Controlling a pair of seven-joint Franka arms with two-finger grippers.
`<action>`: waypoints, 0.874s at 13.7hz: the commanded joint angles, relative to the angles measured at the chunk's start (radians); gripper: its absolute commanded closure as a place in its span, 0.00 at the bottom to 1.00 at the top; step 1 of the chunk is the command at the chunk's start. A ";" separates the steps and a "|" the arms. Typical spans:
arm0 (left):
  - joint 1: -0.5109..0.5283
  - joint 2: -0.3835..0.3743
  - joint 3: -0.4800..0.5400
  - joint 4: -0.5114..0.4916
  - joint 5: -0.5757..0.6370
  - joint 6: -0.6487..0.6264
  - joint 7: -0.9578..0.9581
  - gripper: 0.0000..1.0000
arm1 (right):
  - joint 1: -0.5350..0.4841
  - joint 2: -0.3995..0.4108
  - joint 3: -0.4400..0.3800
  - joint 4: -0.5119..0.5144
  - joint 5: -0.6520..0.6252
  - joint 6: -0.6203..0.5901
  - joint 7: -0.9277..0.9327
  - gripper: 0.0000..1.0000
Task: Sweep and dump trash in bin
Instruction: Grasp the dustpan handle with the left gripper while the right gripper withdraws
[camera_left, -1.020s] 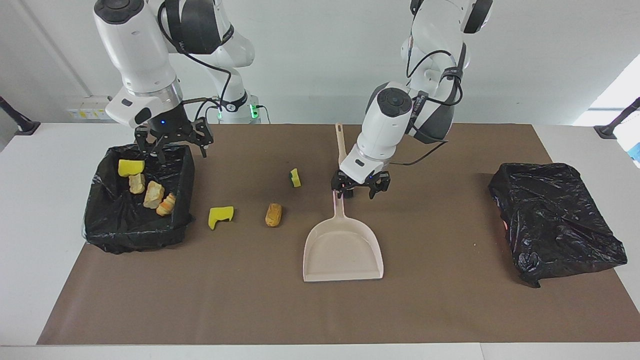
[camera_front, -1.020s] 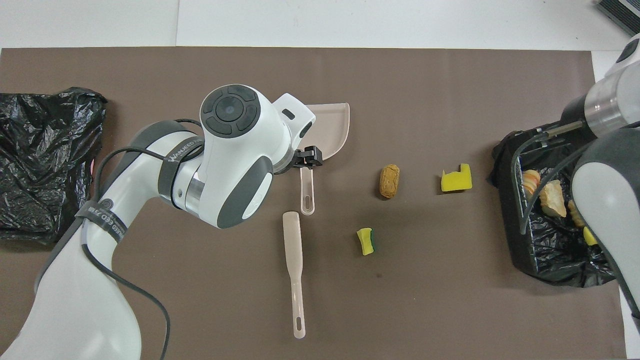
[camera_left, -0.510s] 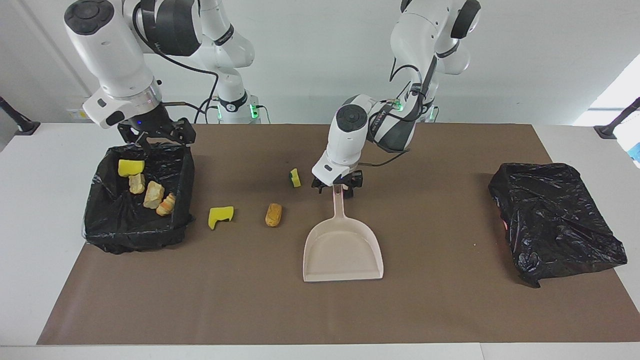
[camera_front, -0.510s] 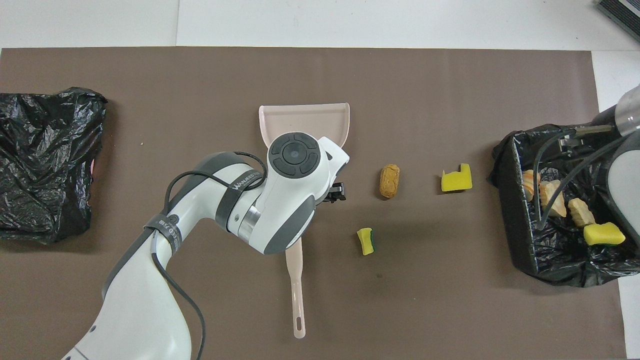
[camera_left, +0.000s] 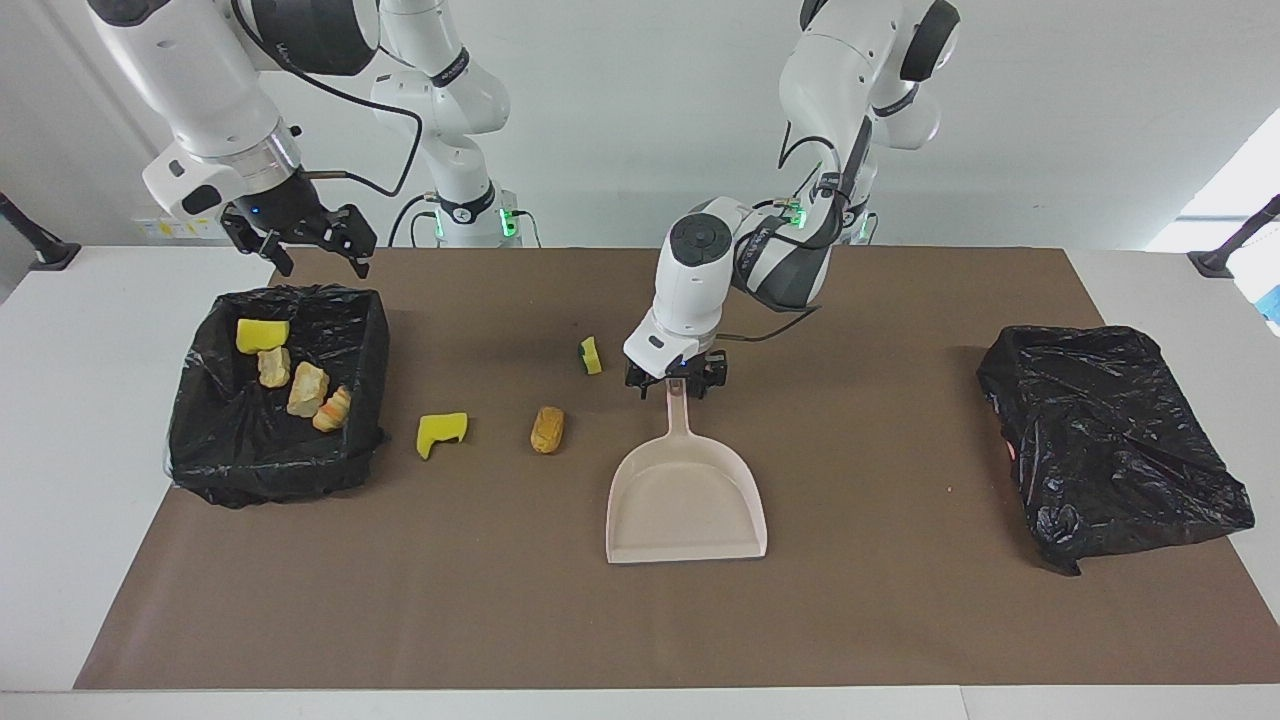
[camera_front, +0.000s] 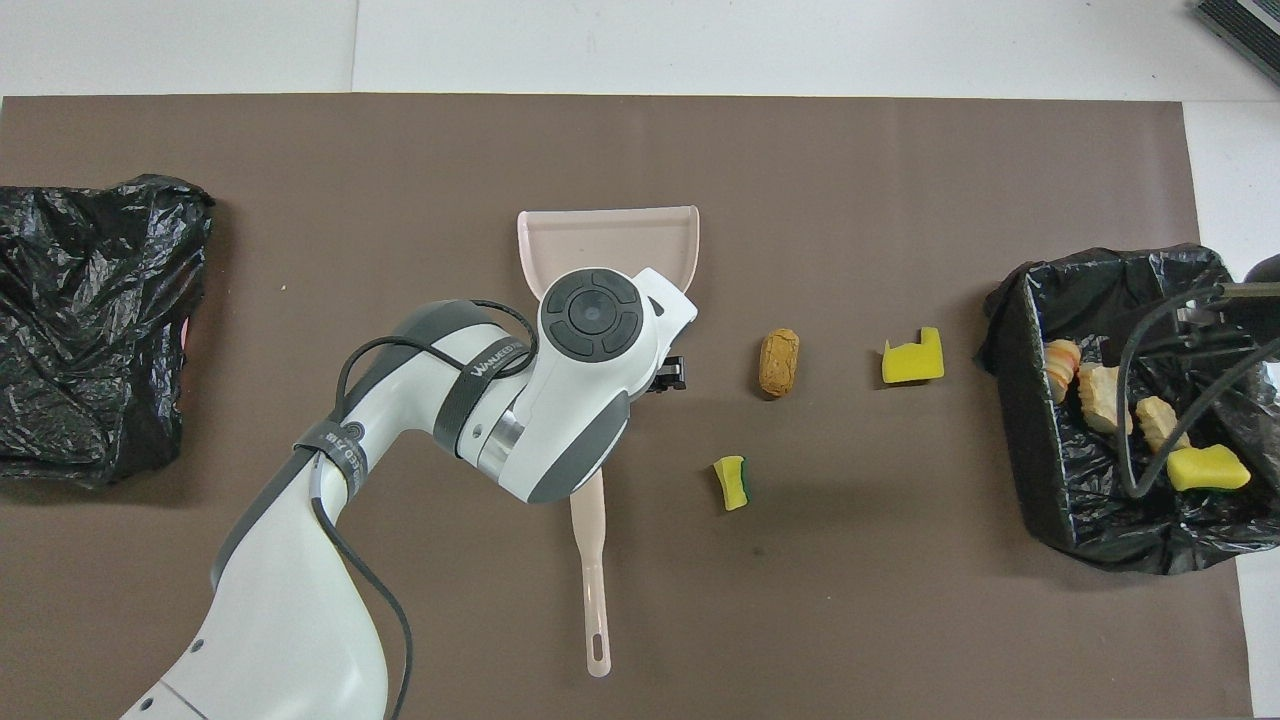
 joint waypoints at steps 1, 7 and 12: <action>-0.002 -0.005 0.007 -0.001 0.021 -0.025 -0.017 1.00 | 0.003 -0.043 -0.002 -0.059 0.031 0.011 0.035 0.00; 0.004 -0.045 0.013 0.004 0.105 -0.097 0.001 1.00 | 0.019 -0.047 0.001 -0.074 0.002 0.057 0.019 0.00; 0.059 -0.137 0.021 0.001 0.113 -0.205 0.230 1.00 | 0.090 -0.097 0.018 -0.155 0.019 0.119 0.064 0.00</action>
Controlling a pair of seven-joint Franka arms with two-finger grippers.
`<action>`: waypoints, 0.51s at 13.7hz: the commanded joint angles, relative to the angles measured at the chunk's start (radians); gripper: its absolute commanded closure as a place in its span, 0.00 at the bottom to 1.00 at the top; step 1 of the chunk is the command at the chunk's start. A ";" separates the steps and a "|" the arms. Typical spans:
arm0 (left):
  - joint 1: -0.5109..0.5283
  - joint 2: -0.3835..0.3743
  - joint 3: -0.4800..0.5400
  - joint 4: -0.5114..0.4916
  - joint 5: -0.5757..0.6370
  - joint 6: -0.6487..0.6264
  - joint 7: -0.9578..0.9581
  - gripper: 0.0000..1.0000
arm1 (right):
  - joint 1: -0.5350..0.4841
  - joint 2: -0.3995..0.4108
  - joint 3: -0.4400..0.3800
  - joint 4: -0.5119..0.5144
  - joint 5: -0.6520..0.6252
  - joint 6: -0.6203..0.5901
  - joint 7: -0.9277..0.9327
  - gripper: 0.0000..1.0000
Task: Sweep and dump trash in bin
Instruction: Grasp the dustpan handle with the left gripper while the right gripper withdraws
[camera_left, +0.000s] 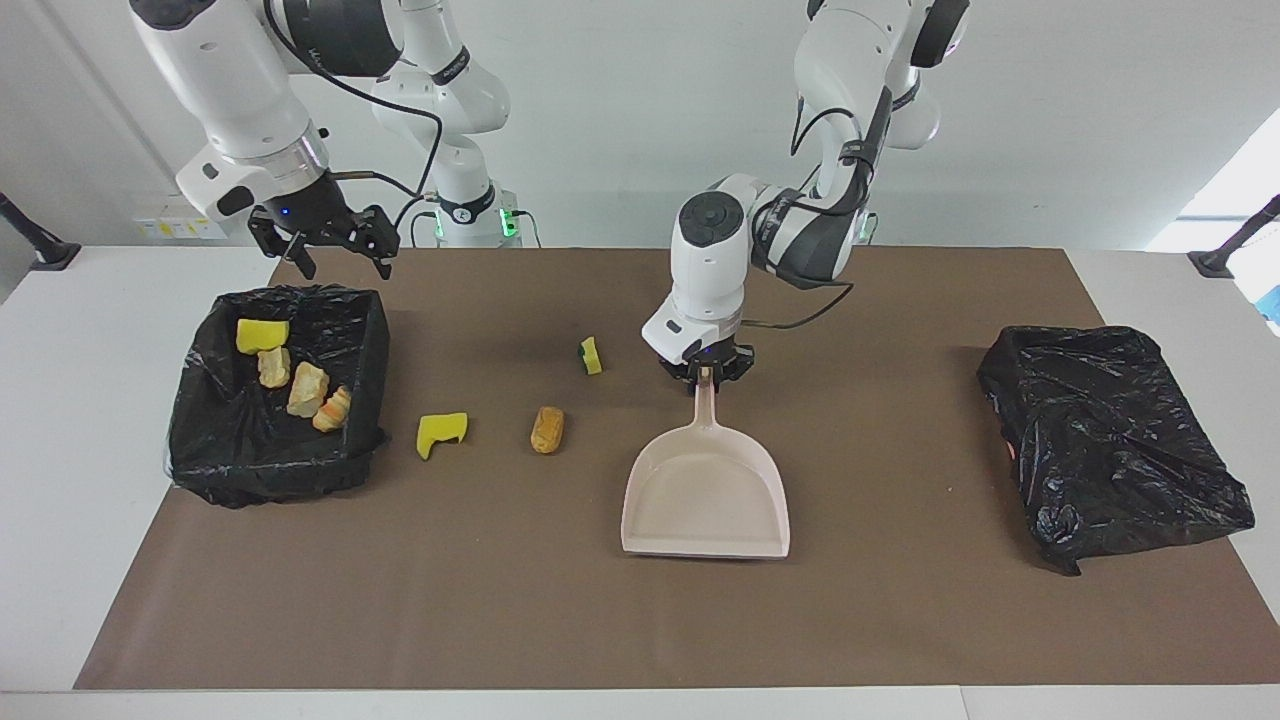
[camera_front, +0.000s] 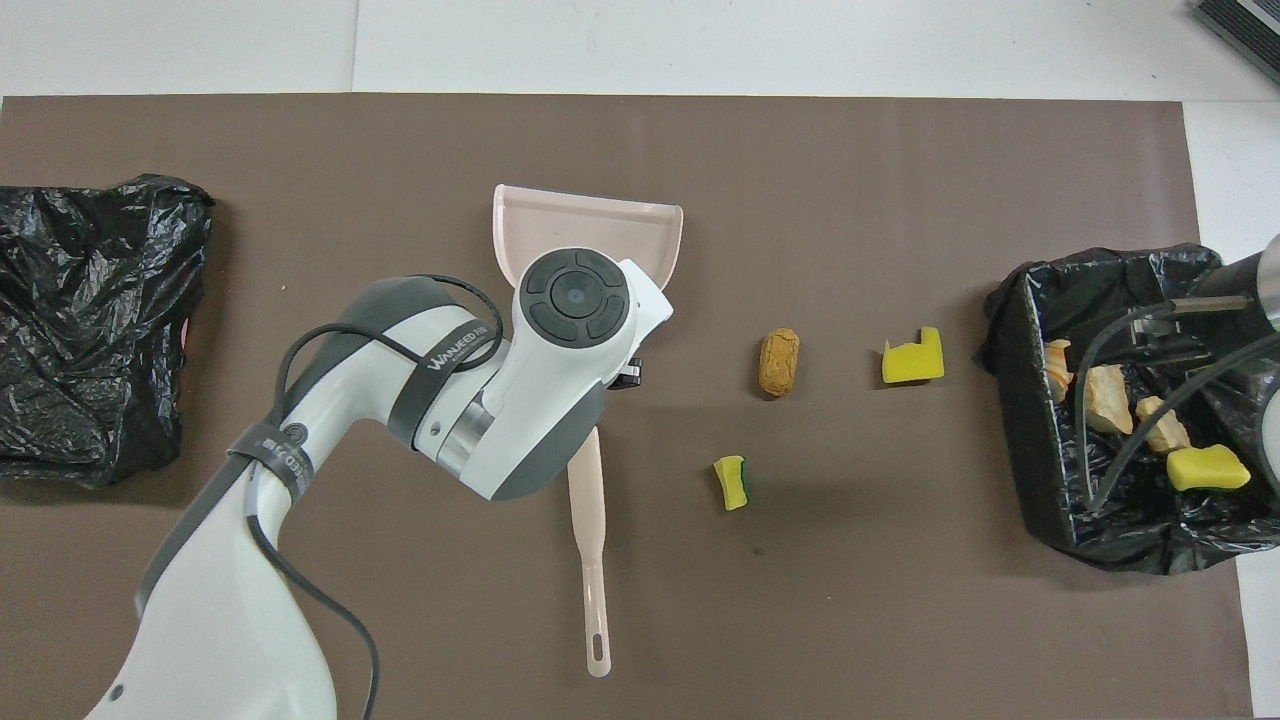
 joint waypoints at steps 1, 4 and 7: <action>0.042 -0.054 -0.002 -0.019 0.020 -0.035 0.107 1.00 | 0.064 -0.089 0.008 -0.135 0.022 0.076 0.046 0.00; 0.119 -0.117 -0.003 -0.025 0.019 -0.133 0.351 1.00 | 0.167 -0.124 0.010 -0.223 0.068 0.127 0.116 0.00; 0.243 -0.179 -0.003 -0.036 0.016 -0.232 0.619 1.00 | 0.288 -0.125 0.010 -0.254 0.076 0.183 0.312 0.00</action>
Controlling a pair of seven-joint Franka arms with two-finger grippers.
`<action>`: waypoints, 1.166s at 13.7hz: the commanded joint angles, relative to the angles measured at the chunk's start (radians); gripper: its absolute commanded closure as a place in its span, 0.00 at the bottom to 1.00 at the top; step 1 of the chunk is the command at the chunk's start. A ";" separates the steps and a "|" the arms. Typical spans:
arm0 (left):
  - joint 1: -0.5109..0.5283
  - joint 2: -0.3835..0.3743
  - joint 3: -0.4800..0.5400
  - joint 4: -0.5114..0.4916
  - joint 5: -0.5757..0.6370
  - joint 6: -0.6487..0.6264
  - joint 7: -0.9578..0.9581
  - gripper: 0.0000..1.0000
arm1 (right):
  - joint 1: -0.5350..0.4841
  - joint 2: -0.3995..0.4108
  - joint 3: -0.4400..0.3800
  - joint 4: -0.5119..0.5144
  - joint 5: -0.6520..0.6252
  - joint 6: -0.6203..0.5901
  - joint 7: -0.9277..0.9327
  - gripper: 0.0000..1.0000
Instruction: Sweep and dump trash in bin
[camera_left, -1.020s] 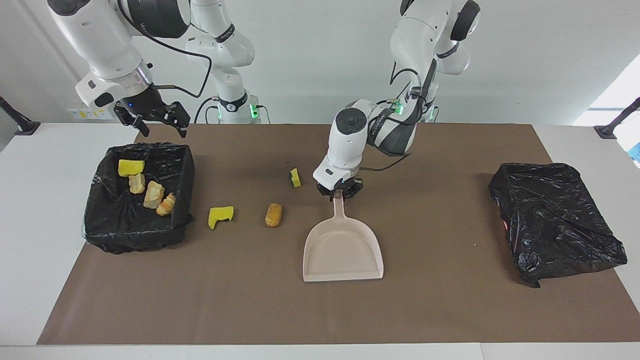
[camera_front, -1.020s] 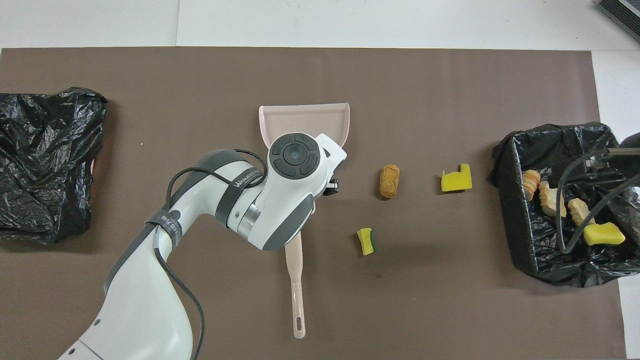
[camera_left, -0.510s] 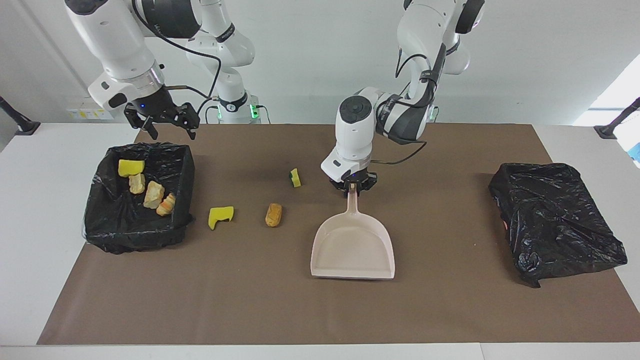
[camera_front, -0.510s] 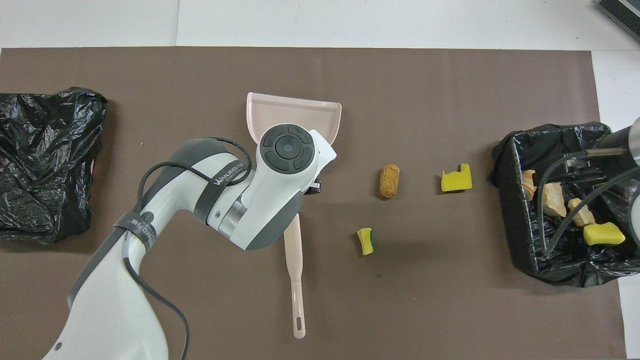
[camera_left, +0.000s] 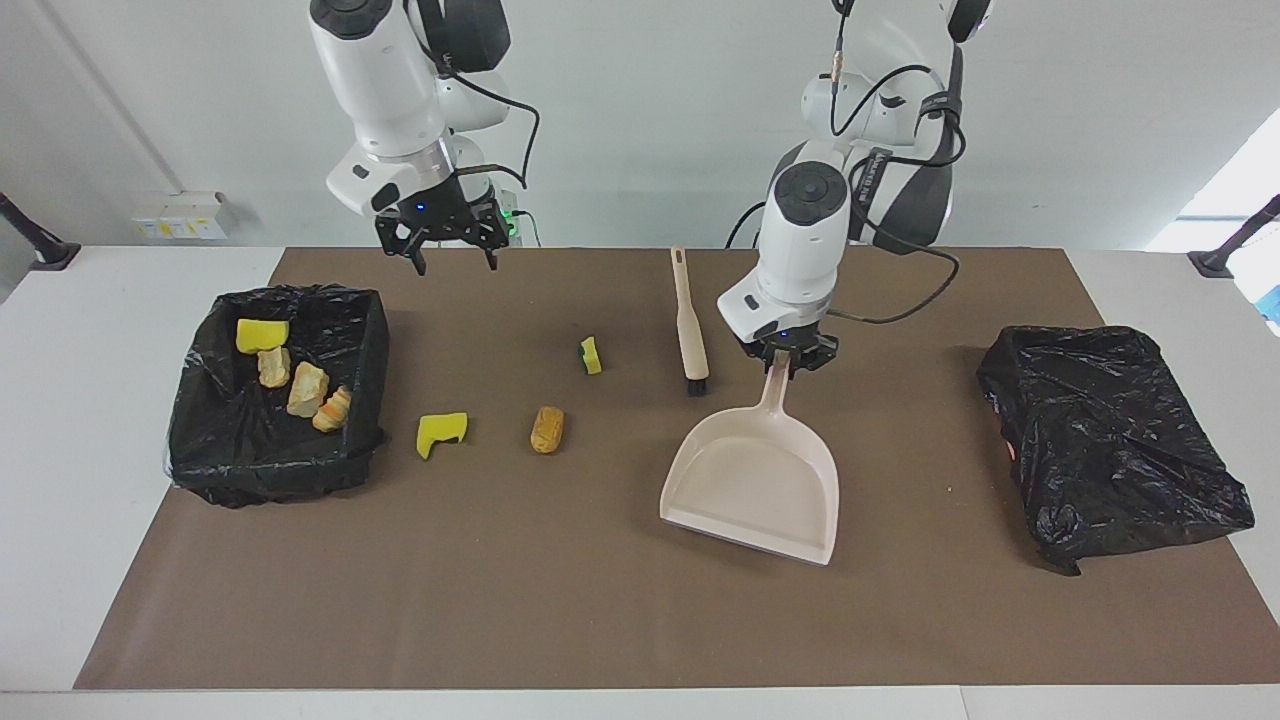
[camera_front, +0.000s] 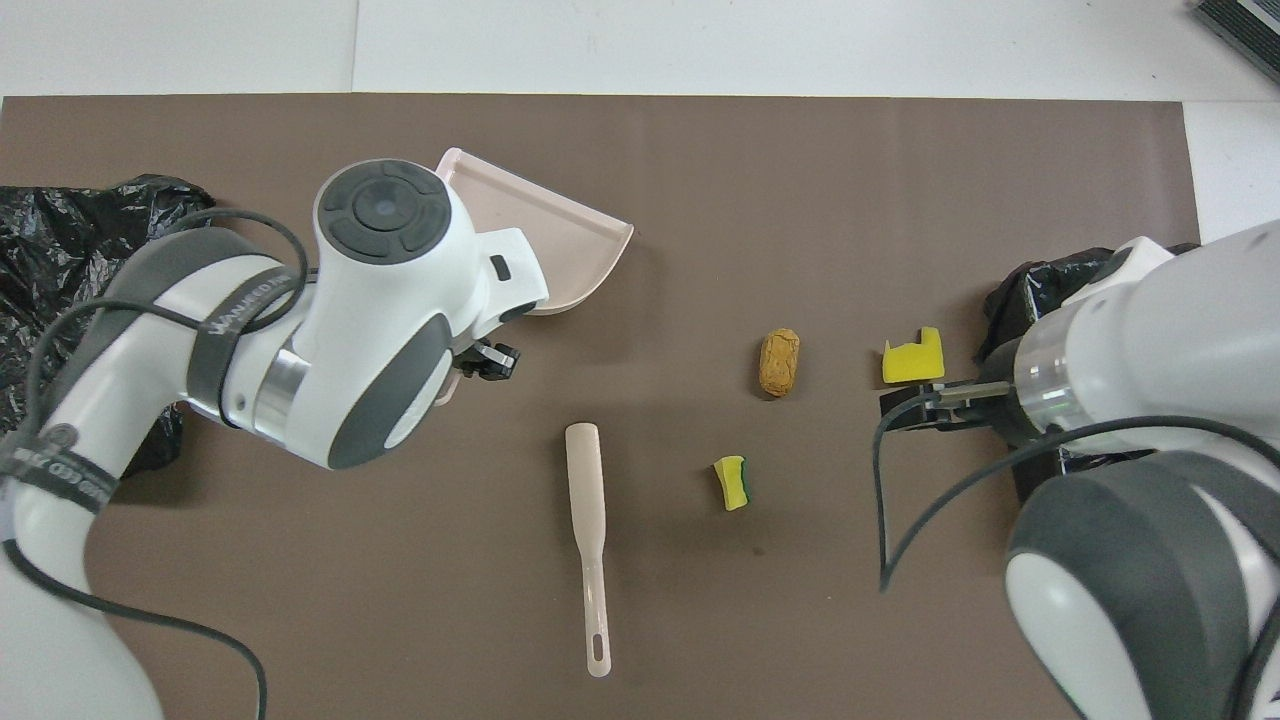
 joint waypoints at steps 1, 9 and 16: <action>0.110 -0.083 -0.010 -0.037 0.010 -0.057 0.213 1.00 | 0.082 -0.029 -0.003 -0.068 0.021 0.078 0.152 0.00; 0.301 -0.094 -0.009 -0.051 0.008 -0.094 0.812 1.00 | 0.440 0.162 -0.002 -0.127 -0.003 0.445 0.688 0.00; 0.393 -0.207 -0.007 -0.277 0.012 0.069 1.158 1.00 | 0.598 0.253 0.000 -0.212 -0.011 0.502 0.876 0.00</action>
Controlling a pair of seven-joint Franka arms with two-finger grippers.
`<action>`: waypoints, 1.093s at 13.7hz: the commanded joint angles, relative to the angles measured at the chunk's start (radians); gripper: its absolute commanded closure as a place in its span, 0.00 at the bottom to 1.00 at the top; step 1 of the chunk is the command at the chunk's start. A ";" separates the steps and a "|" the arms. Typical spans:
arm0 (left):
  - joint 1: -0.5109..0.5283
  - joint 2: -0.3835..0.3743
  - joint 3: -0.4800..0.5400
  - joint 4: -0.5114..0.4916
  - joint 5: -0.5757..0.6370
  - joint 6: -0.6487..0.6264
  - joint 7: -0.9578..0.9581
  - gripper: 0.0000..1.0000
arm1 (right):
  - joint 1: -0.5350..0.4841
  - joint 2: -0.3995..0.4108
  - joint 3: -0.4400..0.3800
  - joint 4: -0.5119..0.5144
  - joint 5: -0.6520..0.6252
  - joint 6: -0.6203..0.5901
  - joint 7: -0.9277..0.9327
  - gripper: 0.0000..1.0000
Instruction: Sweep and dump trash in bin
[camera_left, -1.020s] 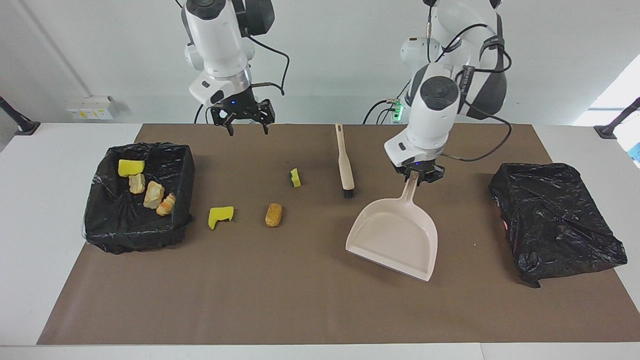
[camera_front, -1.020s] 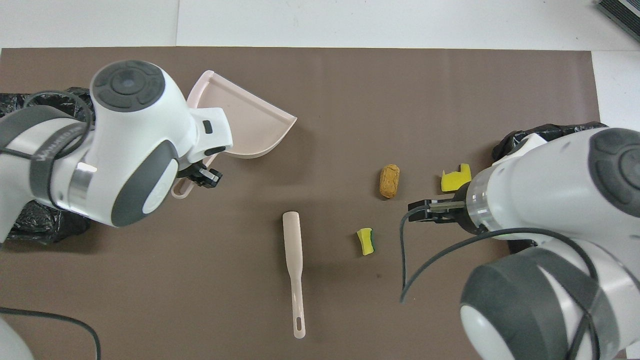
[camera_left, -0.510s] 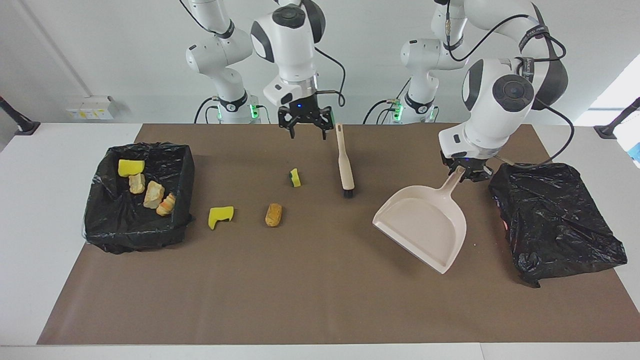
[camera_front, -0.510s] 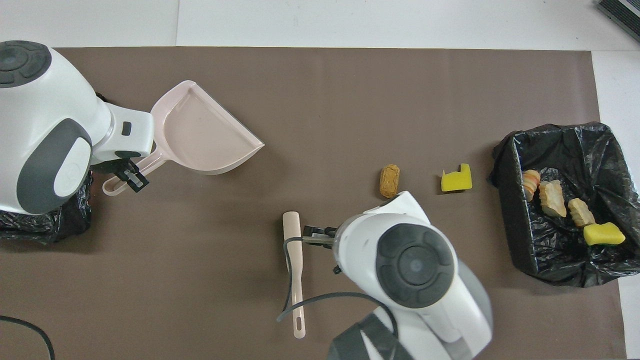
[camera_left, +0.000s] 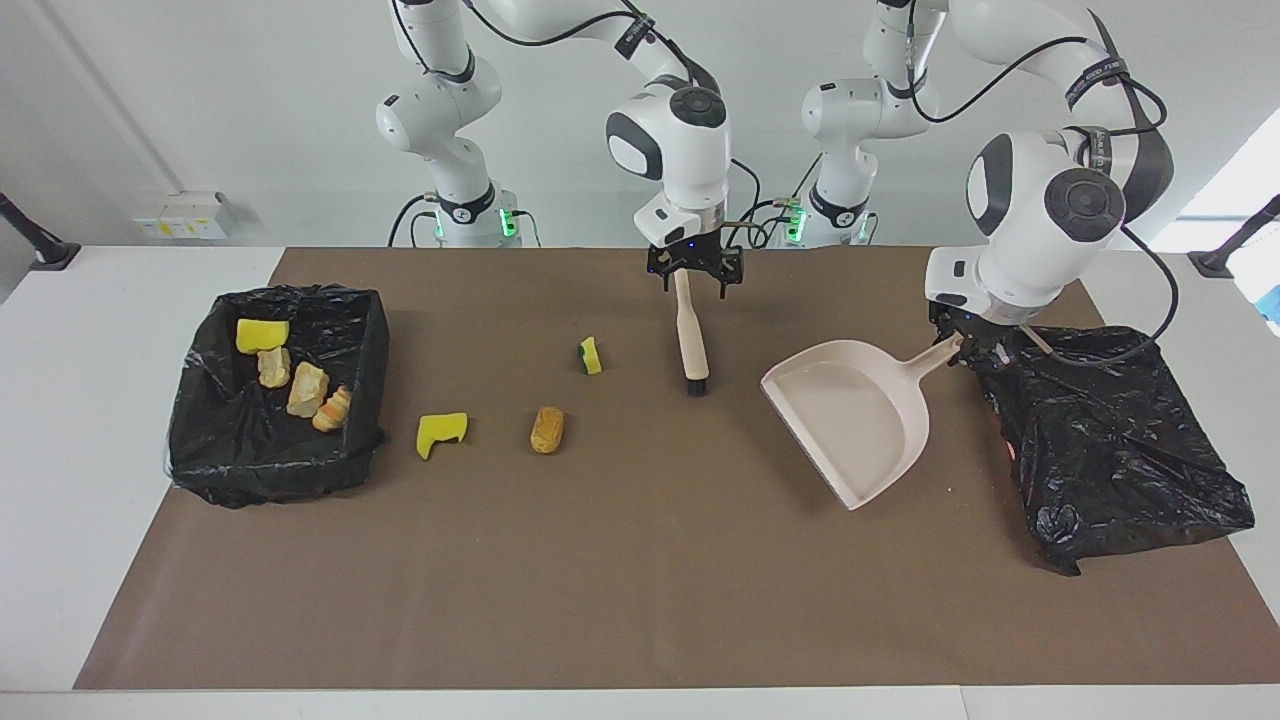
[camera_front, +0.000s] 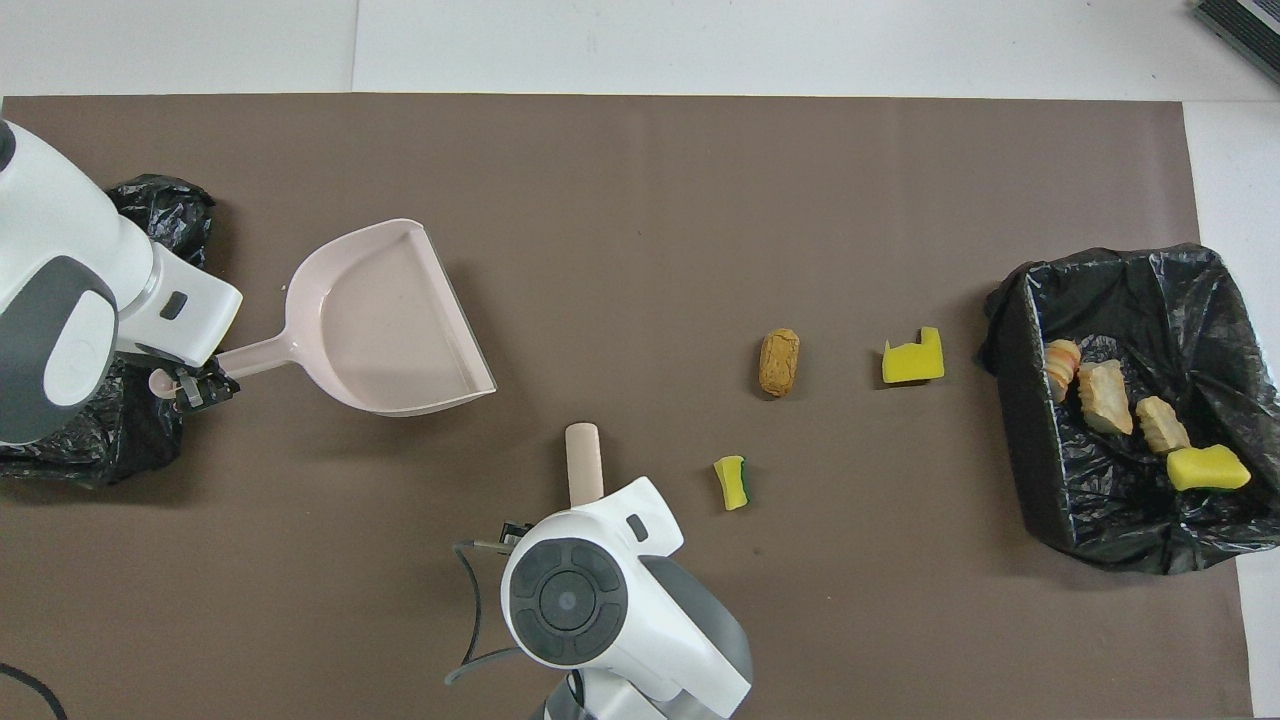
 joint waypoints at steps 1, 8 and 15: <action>0.052 -0.090 -0.008 -0.132 0.011 0.102 0.127 1.00 | 0.025 -0.051 -0.005 -0.094 -0.009 0.014 0.036 0.00; 0.084 -0.092 -0.008 -0.141 0.011 0.134 0.212 1.00 | 0.071 -0.089 -0.002 -0.223 0.036 0.142 -0.052 0.06; 0.080 -0.092 -0.008 -0.142 0.011 0.152 0.198 1.00 | 0.071 -0.088 -0.003 -0.228 0.064 0.144 -0.224 0.30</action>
